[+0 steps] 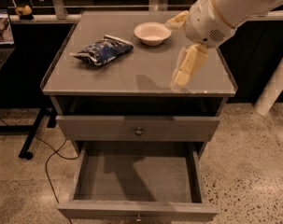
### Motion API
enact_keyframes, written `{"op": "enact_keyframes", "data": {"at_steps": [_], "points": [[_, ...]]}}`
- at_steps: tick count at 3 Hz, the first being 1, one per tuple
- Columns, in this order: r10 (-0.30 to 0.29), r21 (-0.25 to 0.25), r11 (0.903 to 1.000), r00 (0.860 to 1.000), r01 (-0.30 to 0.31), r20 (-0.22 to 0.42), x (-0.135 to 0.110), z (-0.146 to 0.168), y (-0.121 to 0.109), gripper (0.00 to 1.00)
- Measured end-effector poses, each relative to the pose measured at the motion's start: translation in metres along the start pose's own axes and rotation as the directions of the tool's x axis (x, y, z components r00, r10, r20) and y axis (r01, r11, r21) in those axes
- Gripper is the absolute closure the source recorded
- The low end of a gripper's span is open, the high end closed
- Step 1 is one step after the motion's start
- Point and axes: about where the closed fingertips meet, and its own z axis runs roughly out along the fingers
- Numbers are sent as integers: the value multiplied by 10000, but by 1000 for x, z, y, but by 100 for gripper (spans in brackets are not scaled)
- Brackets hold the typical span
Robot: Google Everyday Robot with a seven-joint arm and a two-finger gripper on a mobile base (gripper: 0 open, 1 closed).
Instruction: Place blue chip bag into middle drawer
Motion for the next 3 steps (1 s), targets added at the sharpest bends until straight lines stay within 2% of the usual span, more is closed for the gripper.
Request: {"op": "enact_keyframes", "data": {"at_steps": [1, 3], "points": [[-345, -163, 9993, 9993, 348, 150, -14, 32, -37, 0], [-302, -121, 9995, 9990, 306, 316, -21, 38, -37, 0]]}}
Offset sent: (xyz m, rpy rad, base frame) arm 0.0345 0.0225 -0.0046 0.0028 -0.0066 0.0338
